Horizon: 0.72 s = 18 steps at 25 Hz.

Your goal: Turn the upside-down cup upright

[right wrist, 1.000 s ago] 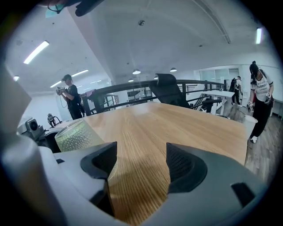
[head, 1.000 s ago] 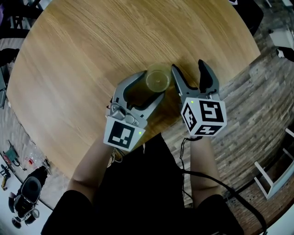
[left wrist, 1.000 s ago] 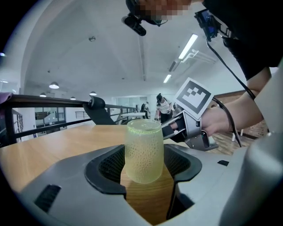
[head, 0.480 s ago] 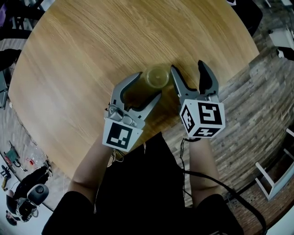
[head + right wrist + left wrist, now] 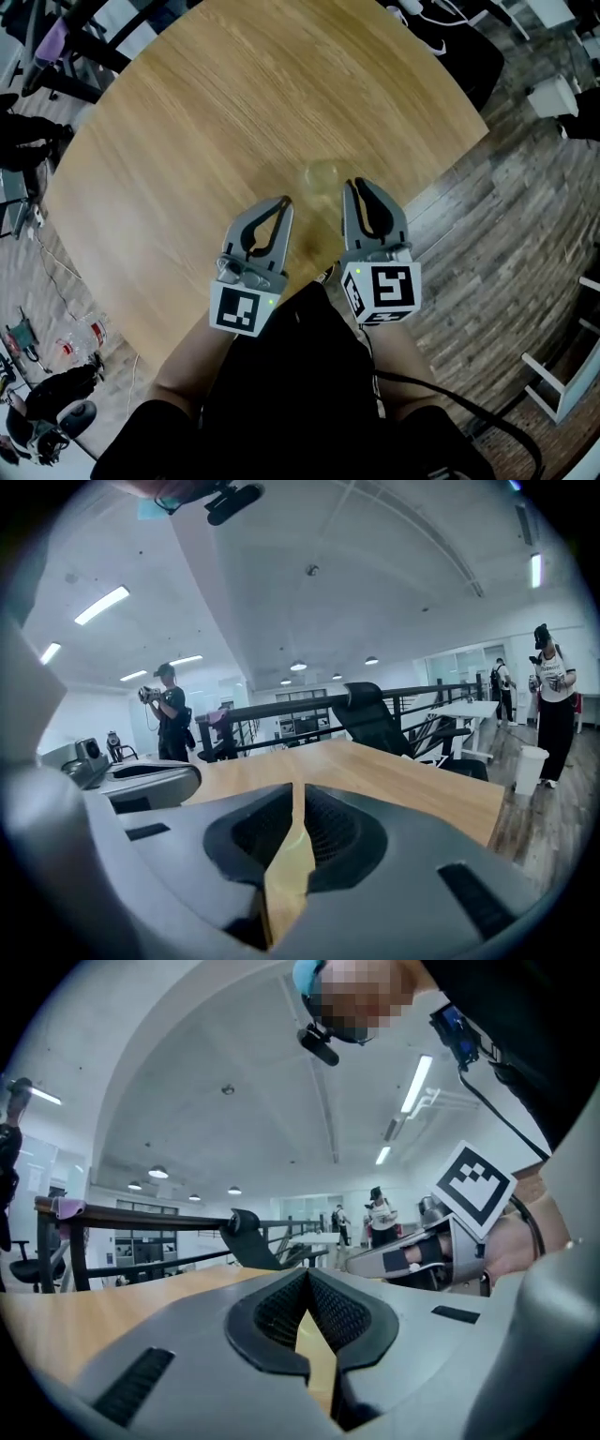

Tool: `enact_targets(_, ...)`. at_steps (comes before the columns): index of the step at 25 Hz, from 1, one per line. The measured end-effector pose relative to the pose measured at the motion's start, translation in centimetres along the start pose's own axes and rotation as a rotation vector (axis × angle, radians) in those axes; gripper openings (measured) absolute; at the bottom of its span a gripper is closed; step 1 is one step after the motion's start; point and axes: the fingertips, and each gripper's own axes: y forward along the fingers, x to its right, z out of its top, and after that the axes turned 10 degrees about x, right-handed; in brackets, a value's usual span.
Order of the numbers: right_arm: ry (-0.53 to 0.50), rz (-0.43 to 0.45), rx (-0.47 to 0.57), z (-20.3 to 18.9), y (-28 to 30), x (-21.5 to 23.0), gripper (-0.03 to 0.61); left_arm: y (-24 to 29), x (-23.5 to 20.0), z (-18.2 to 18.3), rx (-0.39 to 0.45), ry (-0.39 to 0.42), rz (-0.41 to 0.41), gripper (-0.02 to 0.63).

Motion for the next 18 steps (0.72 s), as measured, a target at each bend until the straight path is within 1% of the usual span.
enact_targets(2,-0.001,0.004,0.020,1.7,-1.3,-1.4,0.025,-0.4,0.5,1.9,0.002,-0.025,0.009,0.009)
enact_targets(4,-0.012,0.010,0.035,2.9,-2.7,-2.7,0.014,-0.9,1.1,3.7,0.011,-0.058,0.026,0.009)
enact_targets(6,-0.012,0.015,0.045,3.5,-4.0,-3.8,0.014,-1.4,2.0,5.3,0.025,-0.075,0.038,0.009)
enact_targets(10,-0.009,0.044,0.056,4.6,-6.2,-5.6,0.012,-2.7,4.2,7.7,0.044,-0.064,0.023,0.008)
enact_targets(15,-0.020,0.086,0.052,6.0,-8.4,-7.4,0.012,-4.2,5.1,10.0,0.068,-0.115,0.055,0.008)
enact_targets(18,-0.019,0.093,0.063,7.4,-9.6,-7.8,0.012,-4.8,5.7,11.1,0.067,-0.124,0.060,0.008)
